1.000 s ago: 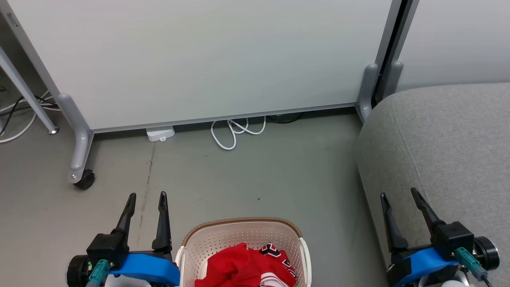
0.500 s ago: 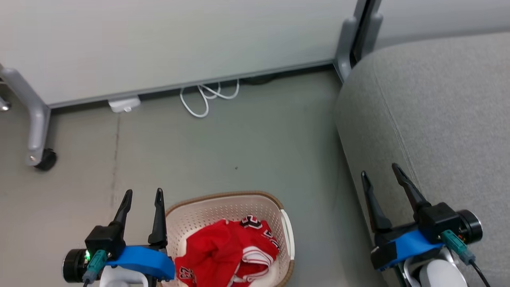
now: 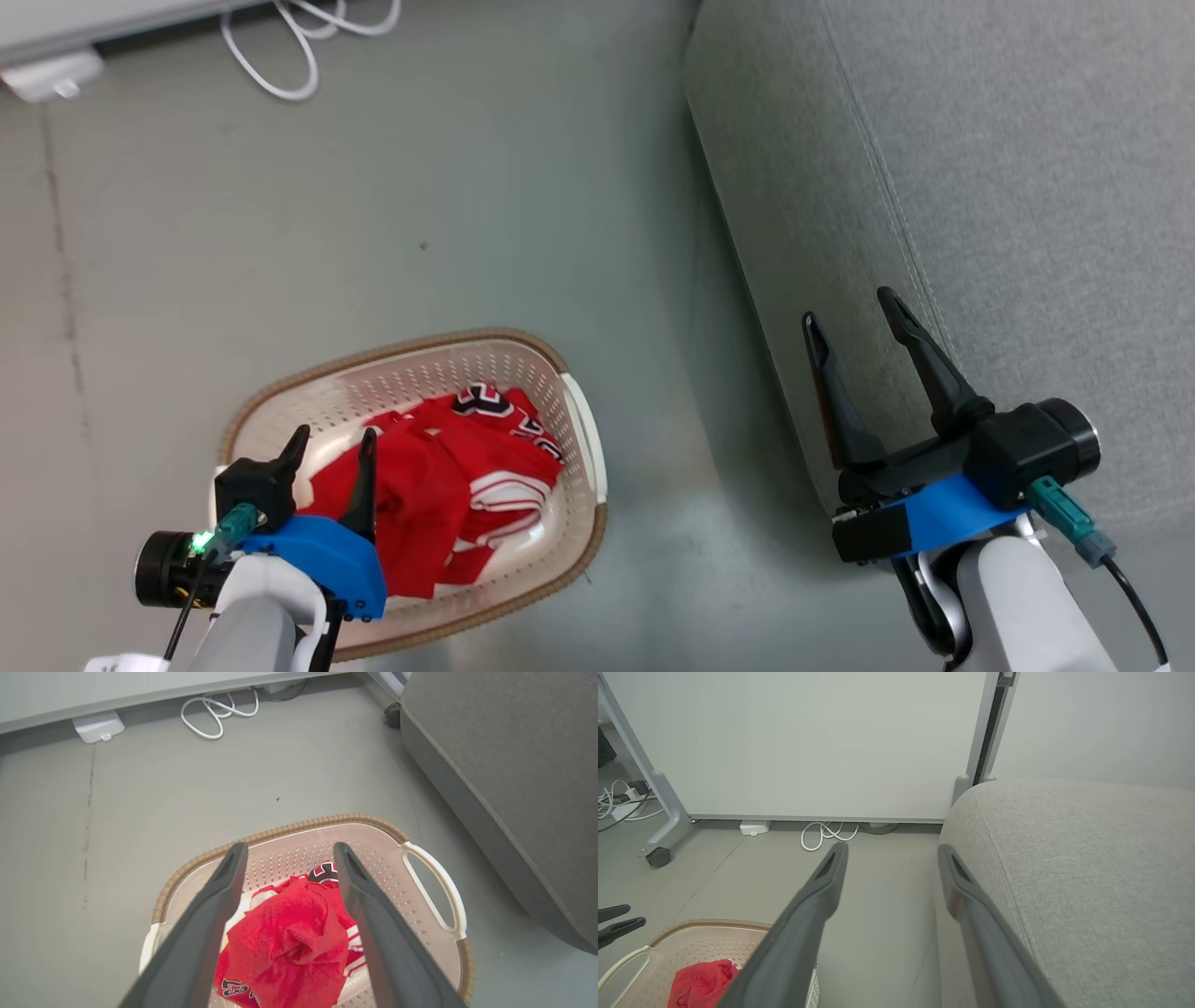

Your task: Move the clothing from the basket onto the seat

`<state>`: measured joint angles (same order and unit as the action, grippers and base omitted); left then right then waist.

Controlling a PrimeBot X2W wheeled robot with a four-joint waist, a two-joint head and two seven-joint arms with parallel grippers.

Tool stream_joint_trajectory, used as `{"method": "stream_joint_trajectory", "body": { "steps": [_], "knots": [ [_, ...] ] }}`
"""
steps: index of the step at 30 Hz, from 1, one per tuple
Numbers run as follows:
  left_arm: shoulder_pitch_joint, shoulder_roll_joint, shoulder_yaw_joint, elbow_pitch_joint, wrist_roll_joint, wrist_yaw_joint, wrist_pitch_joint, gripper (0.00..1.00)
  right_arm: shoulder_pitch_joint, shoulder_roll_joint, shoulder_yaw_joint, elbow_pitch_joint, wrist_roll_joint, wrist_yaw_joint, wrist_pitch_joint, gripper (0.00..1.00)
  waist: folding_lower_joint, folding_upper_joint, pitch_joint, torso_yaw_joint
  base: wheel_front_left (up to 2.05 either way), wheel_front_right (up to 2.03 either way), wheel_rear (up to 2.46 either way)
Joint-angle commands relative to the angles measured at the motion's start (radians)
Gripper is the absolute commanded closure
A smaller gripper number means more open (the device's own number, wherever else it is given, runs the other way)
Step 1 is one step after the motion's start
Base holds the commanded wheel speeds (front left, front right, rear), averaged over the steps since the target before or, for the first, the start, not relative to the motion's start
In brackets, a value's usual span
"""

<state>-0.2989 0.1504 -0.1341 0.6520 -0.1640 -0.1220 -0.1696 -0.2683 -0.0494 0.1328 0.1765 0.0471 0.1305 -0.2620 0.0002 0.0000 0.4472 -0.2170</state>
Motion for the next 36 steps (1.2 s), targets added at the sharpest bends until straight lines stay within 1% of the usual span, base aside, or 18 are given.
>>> {"method": "stream_joint_trajectory", "body": {
  "steps": [1, 4, 8, 13, 18, 20, 25, 32, 36],
  "knots": [
    [-0.027, 0.007, -0.004, 0.015, -0.007, -0.002, 0.008, 0.00, -0.018, -0.002, 0.001, -0.008, 0.008, 0.000, -0.004, 0.00, -0.0002, 0.0000, 0.080, -0.053, 0.00, 0.00, 0.00],
    [-0.062, 0.028, -0.026, 0.074, -0.024, -0.008, 0.033, 0.00, -0.031, -0.002, 0.007, -0.021, 0.020, 0.000, -0.004, 0.00, -0.0002, 0.0000, 0.126, -0.064, 0.00, 0.00, 0.00],
    [-0.110, 0.035, -0.080, 0.139, -0.050, -0.010, 0.066, 0.00, -0.055, -0.002, 0.015, -0.037, 0.034, 0.000, -0.004, 0.00, -0.0002, 0.0000, 0.182, -0.073, 0.00, 0.00, 0.00],
    [-0.158, 0.038, -0.133, 0.206, -0.135, -0.008, 0.137, 0.00, -0.073, -0.002, 0.023, -0.050, 0.053, 0.000, -0.004, 0.00, -0.0002, 0.0000, 0.233, -0.080, 0.00, 0.00, 0.00],
    [-0.198, 0.054, -0.144, 0.258, -0.182, -0.009, 0.178, 0.00, -0.084, -0.002, 0.019, -0.055, 0.062, 0.000, -0.004, 0.00, -0.0002, 0.0000, 0.264, -0.085, 0.00, 0.00, 0.00],
    [-0.211, 0.055, -0.143, 0.274, -0.186, -0.005, 0.173, 0.00, -0.086, -0.002, 0.018, -0.056, 0.067, 0.000, -0.004, 0.00, -0.0002, 0.0000, 0.273, -0.088, 0.00, 0.00, 0.00],
    [-0.246, 0.057, -0.132, 0.322, -0.190, 0.040, 0.183, 0.00, -0.095, -0.002, 0.012, -0.061, 0.074, 0.000, -0.004, 0.00, -0.0002, 0.0000, 0.298, -0.090, 0.00, 0.00, 0.00],
    [-0.289, 0.054, -0.135, 0.358, -0.204, 0.027, 0.151, 0.00, -0.106, -0.002, 0.017, -0.065, 0.086, 0.000, -0.004, 0.00, -0.0002, 0.0000, 0.325, -0.095, 0.00, 0.00, 0.00],
    [-0.328, 0.056, -0.147, 0.384, -0.200, 0.019, 0.105, 0.00, -0.113, -0.002, 0.020, -0.068, 0.091, 0.000, -0.004, 0.00, -0.0002, 0.0000, 0.341, -0.100, 0.00, 0.00, 0.00]
  ]
}}
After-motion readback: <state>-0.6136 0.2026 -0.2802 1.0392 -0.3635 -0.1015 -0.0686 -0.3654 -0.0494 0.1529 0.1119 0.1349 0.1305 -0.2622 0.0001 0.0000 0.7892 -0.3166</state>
